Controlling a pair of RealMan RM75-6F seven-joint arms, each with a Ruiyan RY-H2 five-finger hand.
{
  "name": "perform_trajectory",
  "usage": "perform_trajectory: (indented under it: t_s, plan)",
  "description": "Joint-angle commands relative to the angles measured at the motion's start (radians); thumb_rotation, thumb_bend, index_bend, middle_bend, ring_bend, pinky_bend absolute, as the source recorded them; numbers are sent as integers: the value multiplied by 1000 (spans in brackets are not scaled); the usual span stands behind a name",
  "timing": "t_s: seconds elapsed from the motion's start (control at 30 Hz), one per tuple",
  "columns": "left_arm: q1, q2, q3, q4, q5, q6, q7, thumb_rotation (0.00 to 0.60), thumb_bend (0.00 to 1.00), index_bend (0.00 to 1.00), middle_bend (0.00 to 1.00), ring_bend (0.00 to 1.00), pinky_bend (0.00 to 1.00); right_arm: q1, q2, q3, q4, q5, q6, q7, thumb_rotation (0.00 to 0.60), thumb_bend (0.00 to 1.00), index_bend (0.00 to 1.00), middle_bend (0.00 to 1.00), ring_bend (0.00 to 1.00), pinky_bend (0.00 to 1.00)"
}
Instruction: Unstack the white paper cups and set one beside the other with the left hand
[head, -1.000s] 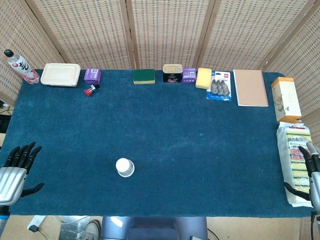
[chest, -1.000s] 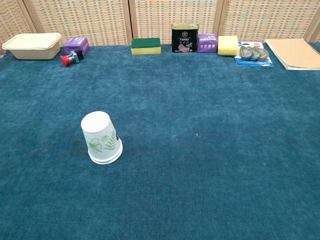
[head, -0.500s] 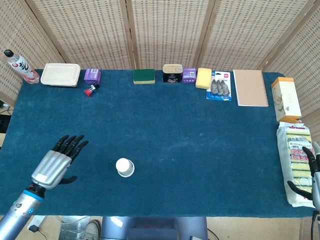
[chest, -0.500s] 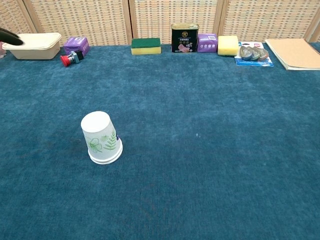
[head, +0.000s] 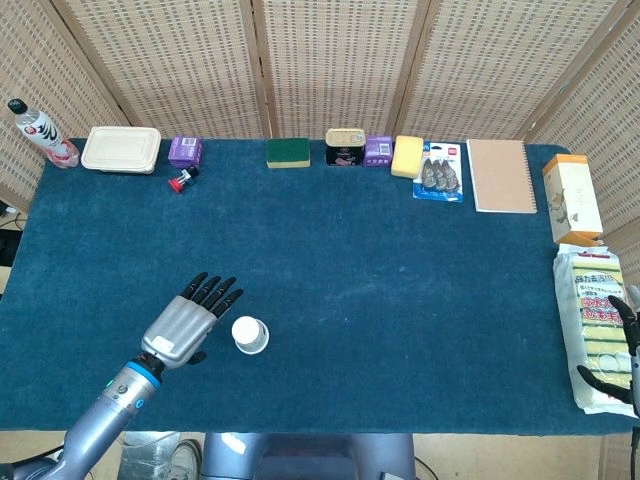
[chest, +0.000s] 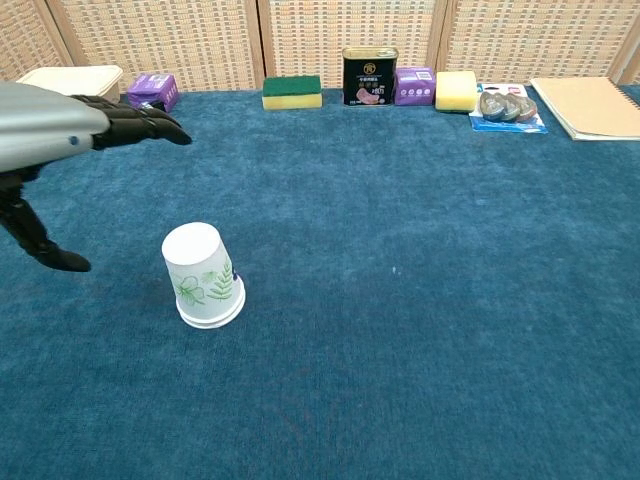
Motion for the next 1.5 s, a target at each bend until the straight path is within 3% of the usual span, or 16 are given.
perform_trajectory:
  t_s: [0.03,0.33,0.57,1.5]
  plan:
    - [-60,-80,-3,0,-107,25,81,600,77,0,0,0,0,-1,6,0,2,-4,0,17,600,0,89,0,0,0]
    - [-139,-198,-1,84,-206,56,121,600,115,11,0,0,0,0,13,-2,9,-13,-3,50,600,0,89,0,0,0]
    - [-177,-232,9,104,-238,74,126,600,152,174,0,0,22,3,10,1,20,-14,-1,70,600,0,88,0,0,0]
    - [-243,-236,60,85,-284,171,105,600,209,357,0,0,22,5,17,-3,20,-18,-10,94,600,0,84,0,0,0]
